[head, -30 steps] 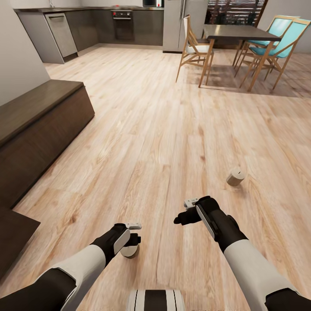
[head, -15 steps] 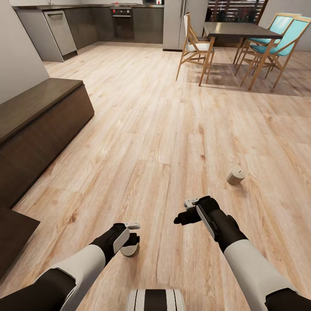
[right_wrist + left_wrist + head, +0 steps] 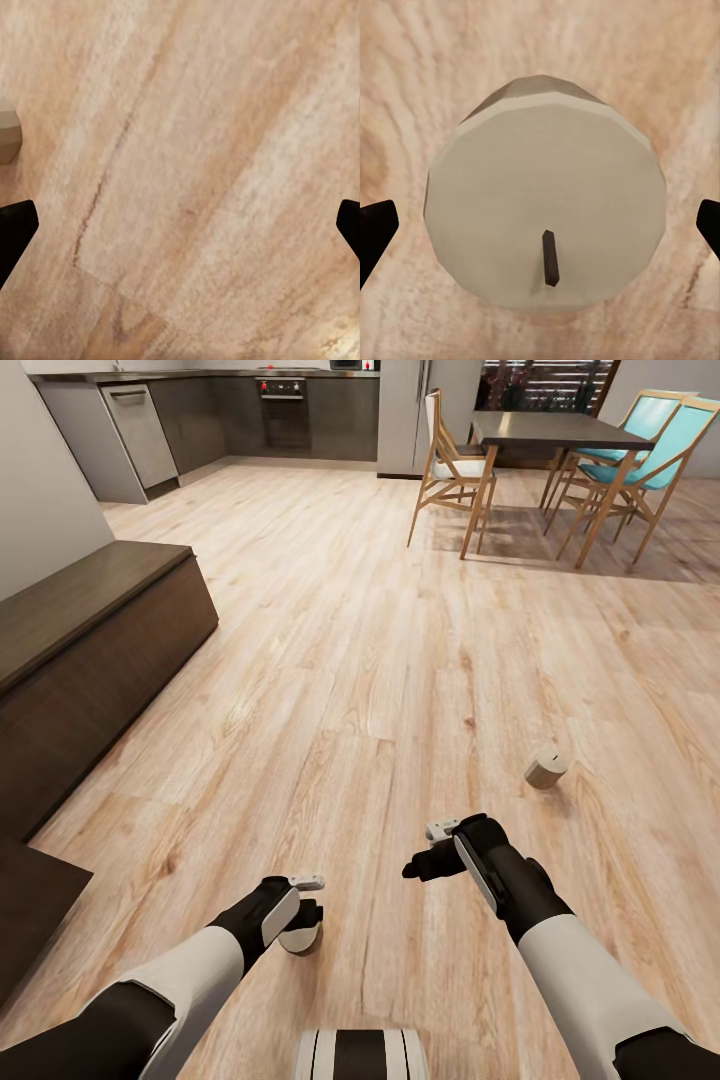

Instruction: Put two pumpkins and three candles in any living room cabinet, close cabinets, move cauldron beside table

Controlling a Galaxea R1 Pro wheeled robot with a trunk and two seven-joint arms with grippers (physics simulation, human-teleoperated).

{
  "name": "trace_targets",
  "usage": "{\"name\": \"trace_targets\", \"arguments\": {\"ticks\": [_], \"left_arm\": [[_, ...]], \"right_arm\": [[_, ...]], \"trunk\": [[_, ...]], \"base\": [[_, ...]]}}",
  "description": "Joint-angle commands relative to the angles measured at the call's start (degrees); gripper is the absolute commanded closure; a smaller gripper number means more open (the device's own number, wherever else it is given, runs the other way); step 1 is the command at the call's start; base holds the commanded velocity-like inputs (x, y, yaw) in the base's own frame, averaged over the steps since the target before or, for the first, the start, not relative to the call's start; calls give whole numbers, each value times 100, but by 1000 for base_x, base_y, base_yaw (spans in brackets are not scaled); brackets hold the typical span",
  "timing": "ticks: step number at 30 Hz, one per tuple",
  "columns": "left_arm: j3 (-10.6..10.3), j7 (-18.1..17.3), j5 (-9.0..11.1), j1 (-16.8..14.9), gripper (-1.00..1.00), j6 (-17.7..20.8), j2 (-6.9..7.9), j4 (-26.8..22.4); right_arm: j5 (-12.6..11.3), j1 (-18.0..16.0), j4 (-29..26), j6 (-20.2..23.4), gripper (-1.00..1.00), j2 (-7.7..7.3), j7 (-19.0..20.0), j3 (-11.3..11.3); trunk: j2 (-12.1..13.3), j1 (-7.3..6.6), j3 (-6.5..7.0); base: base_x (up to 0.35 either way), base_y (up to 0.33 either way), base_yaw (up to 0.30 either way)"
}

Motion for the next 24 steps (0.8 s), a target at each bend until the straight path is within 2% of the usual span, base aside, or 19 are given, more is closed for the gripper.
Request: {"name": "trace_targets", "arguments": {"ticks": [1,14,24], "left_arm": [[-40,46,61,-1,-100,20,3,-11],[-40,46,61,-3,-100,20,3,-11],[-40,46,61,-2,-100,20,3,-12]], "right_arm": [[23,-3,-5,21,-100,0,21,3],[23,-3,-5,21,-100,0,22,6],[23,-3,-5,21,-100,0,23,4]], "trunk": [[-2,-1,-4],[-19,32,-292],[-19,32,-292]], "base": [[0,0,0],[0,0,0],[0,0,0]]}}
